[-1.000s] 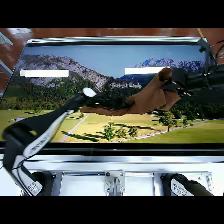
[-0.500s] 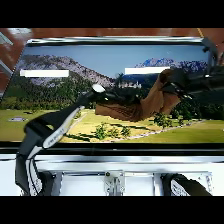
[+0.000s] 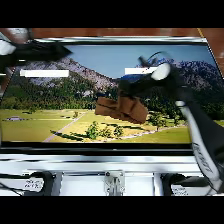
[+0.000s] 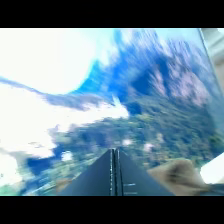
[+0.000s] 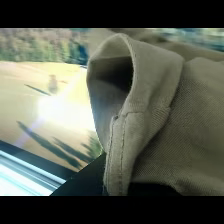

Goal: Fold the shirts.

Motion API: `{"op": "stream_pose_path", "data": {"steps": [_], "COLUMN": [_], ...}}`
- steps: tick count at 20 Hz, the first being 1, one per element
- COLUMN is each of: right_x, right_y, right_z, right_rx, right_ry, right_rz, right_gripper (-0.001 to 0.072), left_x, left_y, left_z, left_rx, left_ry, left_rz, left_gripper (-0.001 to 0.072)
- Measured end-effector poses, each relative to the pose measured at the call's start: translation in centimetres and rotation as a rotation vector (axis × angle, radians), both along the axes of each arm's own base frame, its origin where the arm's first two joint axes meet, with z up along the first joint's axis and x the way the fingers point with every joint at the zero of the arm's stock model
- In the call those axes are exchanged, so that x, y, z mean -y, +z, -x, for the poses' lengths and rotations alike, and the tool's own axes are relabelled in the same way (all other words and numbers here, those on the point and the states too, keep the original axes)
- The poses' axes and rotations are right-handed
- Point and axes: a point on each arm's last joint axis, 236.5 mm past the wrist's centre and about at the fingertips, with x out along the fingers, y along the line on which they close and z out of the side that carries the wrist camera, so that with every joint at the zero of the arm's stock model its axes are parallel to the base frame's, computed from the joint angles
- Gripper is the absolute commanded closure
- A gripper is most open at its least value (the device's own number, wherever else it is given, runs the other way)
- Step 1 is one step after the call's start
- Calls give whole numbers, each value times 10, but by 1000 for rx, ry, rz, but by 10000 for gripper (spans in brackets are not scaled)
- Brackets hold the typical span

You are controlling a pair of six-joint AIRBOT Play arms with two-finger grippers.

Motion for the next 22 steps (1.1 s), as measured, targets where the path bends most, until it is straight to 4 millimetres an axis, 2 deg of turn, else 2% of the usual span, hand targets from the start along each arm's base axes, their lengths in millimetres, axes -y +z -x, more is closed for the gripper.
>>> {"op": "stream_pose_path", "data": {"steps": [1,2,4,6,8,10,11,12,13,15,16,18,22], "right_x": [-22,-43,-68,-70,-48,-7,22,50,82,129,141,151,141], "right_y": [-15,-29,-41,-45,-45,-42,-43,-46,-50,-64,-71,-91,-129], "right_z": [-1,0,3,6,9,11,14,18,23,40,48,58,50], "right_rx": [-26,-52,-88,-109,-123,-134,-148,-173,-204,-297,-334,-380,-373], "right_ry": [3,13,34,60,89,104,106,100,85,52,33,-13,-150], "right_rz": [-42,-89,-168,-194,-160,-71,1,72,148,247,260,258,164], "right_gripper": [129,128,128,128,128,128,100,37,37,37,37,38,38], "left_x": [-23,-43,-64,-76,-77,-74,-74,-72,-70,-68,-67,-63,-56], "left_y": [17,31,44,48,47,42,38,35,32,28,27,25,25], "left_z": [8,19,43,60,72,78,81,83,85,86,87,88,95], "left_rx": [27,44,46,39,24,6,-5,-13,-22,-32,-34,-39,-56], "left_ry": [33,53,61,63,51,36,31,25,17,9,6,-3,-20], "left_rz": [-23,-54,-114,-161,-185,-197,-204,-206,-206,-208,-210,-211,-203], "left_gripper": [672,672,671,672,671,671,671,672,671,671,671,671,671]}}
